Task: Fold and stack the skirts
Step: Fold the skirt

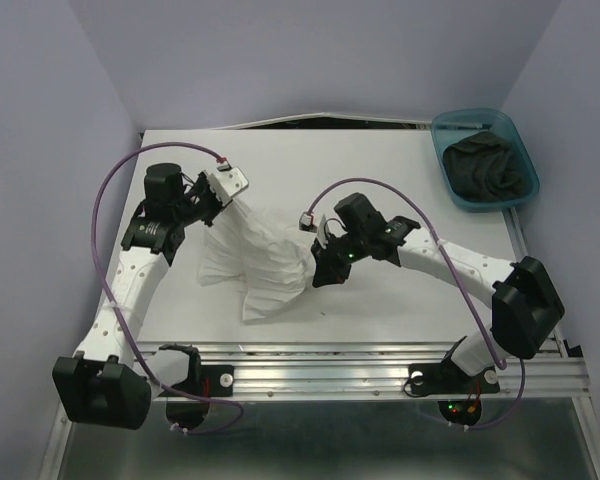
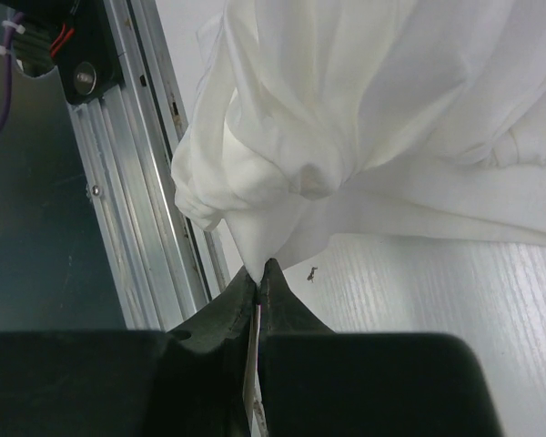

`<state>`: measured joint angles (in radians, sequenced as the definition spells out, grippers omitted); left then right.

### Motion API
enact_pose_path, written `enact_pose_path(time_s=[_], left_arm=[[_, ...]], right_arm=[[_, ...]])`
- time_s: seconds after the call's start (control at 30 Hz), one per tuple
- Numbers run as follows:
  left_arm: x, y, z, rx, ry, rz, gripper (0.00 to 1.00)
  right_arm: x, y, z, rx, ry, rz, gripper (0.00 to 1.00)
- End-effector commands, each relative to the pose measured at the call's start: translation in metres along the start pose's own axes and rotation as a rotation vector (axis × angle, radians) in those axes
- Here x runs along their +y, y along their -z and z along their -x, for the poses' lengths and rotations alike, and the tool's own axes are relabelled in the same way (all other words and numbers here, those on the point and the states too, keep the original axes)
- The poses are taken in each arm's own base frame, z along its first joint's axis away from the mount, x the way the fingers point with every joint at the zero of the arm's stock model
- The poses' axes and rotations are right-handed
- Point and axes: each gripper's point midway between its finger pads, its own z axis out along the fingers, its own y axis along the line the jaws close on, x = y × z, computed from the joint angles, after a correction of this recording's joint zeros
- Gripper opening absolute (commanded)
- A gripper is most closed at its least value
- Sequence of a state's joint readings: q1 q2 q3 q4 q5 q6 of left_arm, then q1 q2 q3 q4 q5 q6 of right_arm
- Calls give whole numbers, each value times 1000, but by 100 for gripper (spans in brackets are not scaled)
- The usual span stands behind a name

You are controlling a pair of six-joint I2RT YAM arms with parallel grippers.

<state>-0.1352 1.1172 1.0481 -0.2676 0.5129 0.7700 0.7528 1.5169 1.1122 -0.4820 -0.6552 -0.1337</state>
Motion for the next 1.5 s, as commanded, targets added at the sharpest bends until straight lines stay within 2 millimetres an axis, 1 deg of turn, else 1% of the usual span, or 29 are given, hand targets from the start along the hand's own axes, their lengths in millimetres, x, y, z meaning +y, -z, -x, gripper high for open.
enact_pose_path(time_s=[0.0, 0.1, 0.23, 0.33, 0.4, 0.47, 0.53, 0.57, 0.63, 0.67, 0.73, 0.77, 0.8, 0.83, 0.87, 0.9, 0.93, 0.97, 1.0, 1.03, 1.07, 1.1, 1.13, 1.17, 1.27, 1.3, 1.33, 1.4, 1.47], left_arm=[[-21, 15, 3, -58, -115, -55, 0], [-43, 28, -6, -50, -116, -106, 0], [-58, 41, -8, -51, -95, -117, 0], [-57, 46, -6, -56, -76, -92, 0], [-50, 42, -6, -49, -58, -71, 0], [-35, 37, 4, -64, -46, -31, 0], [-21, 23, 3, -43, -31, -22, 0], [-12, 12, 3, -29, -16, -24, 0], [-1, 1, 6, -28, -13, -17, 0], [6, -11, 5, -17, -5, -27, 0], [16, -25, 7, -22, 4, -25, 0], [22, -38, 4, -13, 17, -33, 0], [28, -45, 5, -23, 27, -25, 0], [30, -52, 3, -18, 33, -29, 0], [35, -67, -3, -1, 50, -43, 0], [37, -75, -8, 13, 70, -44, 0], [40, -91, -18, 39, 89, -57, 0], [42, -97, -25, 56, 101, -56, 0], [43, -105, -30, 65, 107, -58, 0], [43, -113, -38, 82, 116, -61, 0], [44, -120, -45, 99, 132, -60, 0], [43, -135, -62, 136, 160, -71, 1], [42, -141, -70, 156, 174, -79, 2], [39, -153, -84, 184, 192, -95, 3], [32, -168, -106, 228, 219, -112, 8], [32, -169, -111, 238, 222, -106, 10], [32, -171, -115, 244, 219, -104, 15], [33, -173, -120, 258, 221, -90, 20], [37, -170, -113, 249, 217, -79, 30]], right_arm=[[2, 4, 24, -56, 29, 10, 1], [6, 7, 27, -69, 39, 23, 1], [12, 15, 36, -96, 61, 28, 1], [11, 18, 47, -115, 66, 11, 1], [8, 16, 49, -113, 69, 0, 1], [-1, 9, 46, -96, 53, 0, 1], [-9, 6, 43, -86, 27, 6, 1], [-21, 5, 40, -82, -11, 10, 1], [-36, 6, 40, -86, -60, 16, 1], [-54, 8, 35, -86, -119, 24, 1], [-72, 12, 38, -106, -169, 38, 1], [-78, 13, 38, -114, -195, 65, 1], [-96, 13, 34, -117, -242, 64, 1], [-104, 12, 31, -117, -267, 73, 1], [-108, 10, 29, -118, -287, 93, 1], [-123, 5, 21, -106, -325, 93, 1], [-125, 0, 17, -97, -339, 108, 1], [-133, -2, 13, -94, -359, 109, 1], [-141, -13, 1, -69, -388, 119, 1], [-149, -14, 1, -69, -396, 114, 1], [-153, -19, -2, -59, -412, 118, 1], [-155, -23, -5, -51, -432, 127, 1], [-162, -33, -15, -30, -462, 132, 1], [-166, -36, -15, -29, -465, 130, 1], [-177, -48, -24, -8, -504, 127, 1], [-181, -47, -25, -11, -520, 125, 1], [-181, -48, -26, -10, -522, 127, 1], [-180, -45, -25, -12, -519, 121, 1], [-176, -38, -15, -29, -498, 109, 1]])
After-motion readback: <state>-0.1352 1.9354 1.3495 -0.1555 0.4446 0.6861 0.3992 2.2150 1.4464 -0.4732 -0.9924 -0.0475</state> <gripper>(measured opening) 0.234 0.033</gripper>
